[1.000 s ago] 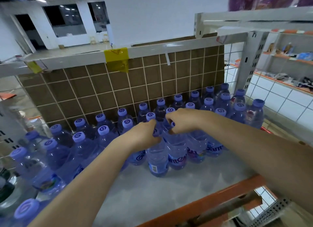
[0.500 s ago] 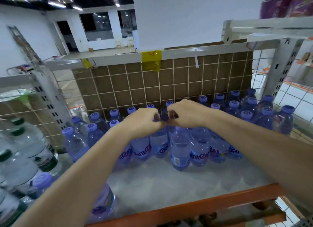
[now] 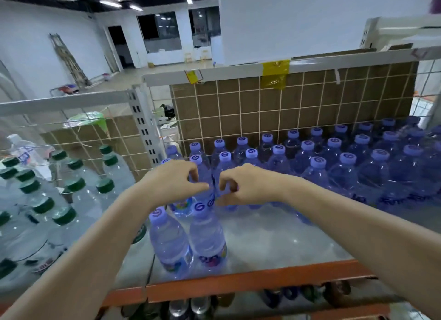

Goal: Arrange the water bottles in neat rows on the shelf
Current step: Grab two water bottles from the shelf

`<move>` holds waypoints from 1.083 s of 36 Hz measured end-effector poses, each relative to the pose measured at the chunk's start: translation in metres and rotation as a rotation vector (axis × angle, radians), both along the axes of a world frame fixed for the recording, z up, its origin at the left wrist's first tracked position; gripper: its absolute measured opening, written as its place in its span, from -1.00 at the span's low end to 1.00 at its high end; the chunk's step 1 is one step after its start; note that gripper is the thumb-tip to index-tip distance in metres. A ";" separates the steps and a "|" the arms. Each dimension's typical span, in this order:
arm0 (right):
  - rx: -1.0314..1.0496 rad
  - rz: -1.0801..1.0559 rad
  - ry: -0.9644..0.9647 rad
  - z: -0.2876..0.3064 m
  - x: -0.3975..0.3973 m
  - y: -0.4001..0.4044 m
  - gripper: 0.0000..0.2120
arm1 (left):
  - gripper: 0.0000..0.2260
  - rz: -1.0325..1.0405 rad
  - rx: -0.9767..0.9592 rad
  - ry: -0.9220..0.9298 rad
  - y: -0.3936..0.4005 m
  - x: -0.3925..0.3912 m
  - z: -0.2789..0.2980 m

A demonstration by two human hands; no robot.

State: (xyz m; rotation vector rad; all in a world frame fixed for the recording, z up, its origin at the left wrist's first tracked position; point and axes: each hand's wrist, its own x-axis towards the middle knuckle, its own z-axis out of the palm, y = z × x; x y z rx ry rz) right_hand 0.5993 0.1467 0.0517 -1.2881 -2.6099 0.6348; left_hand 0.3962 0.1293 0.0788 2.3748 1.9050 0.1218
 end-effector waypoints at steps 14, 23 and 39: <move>0.127 -0.013 -0.108 -0.015 -0.059 -0.032 -0.70 | -0.59 -0.019 -0.280 0.090 -0.032 -0.056 -0.032; 0.136 -0.133 -0.107 -0.009 -0.033 -0.034 -0.71 | -0.73 -0.117 -0.066 0.021 -0.026 -0.038 -0.037; 0.233 -0.358 -0.362 -0.003 0.072 0.006 -0.77 | -0.73 -0.165 -0.011 -0.159 0.032 0.064 -0.046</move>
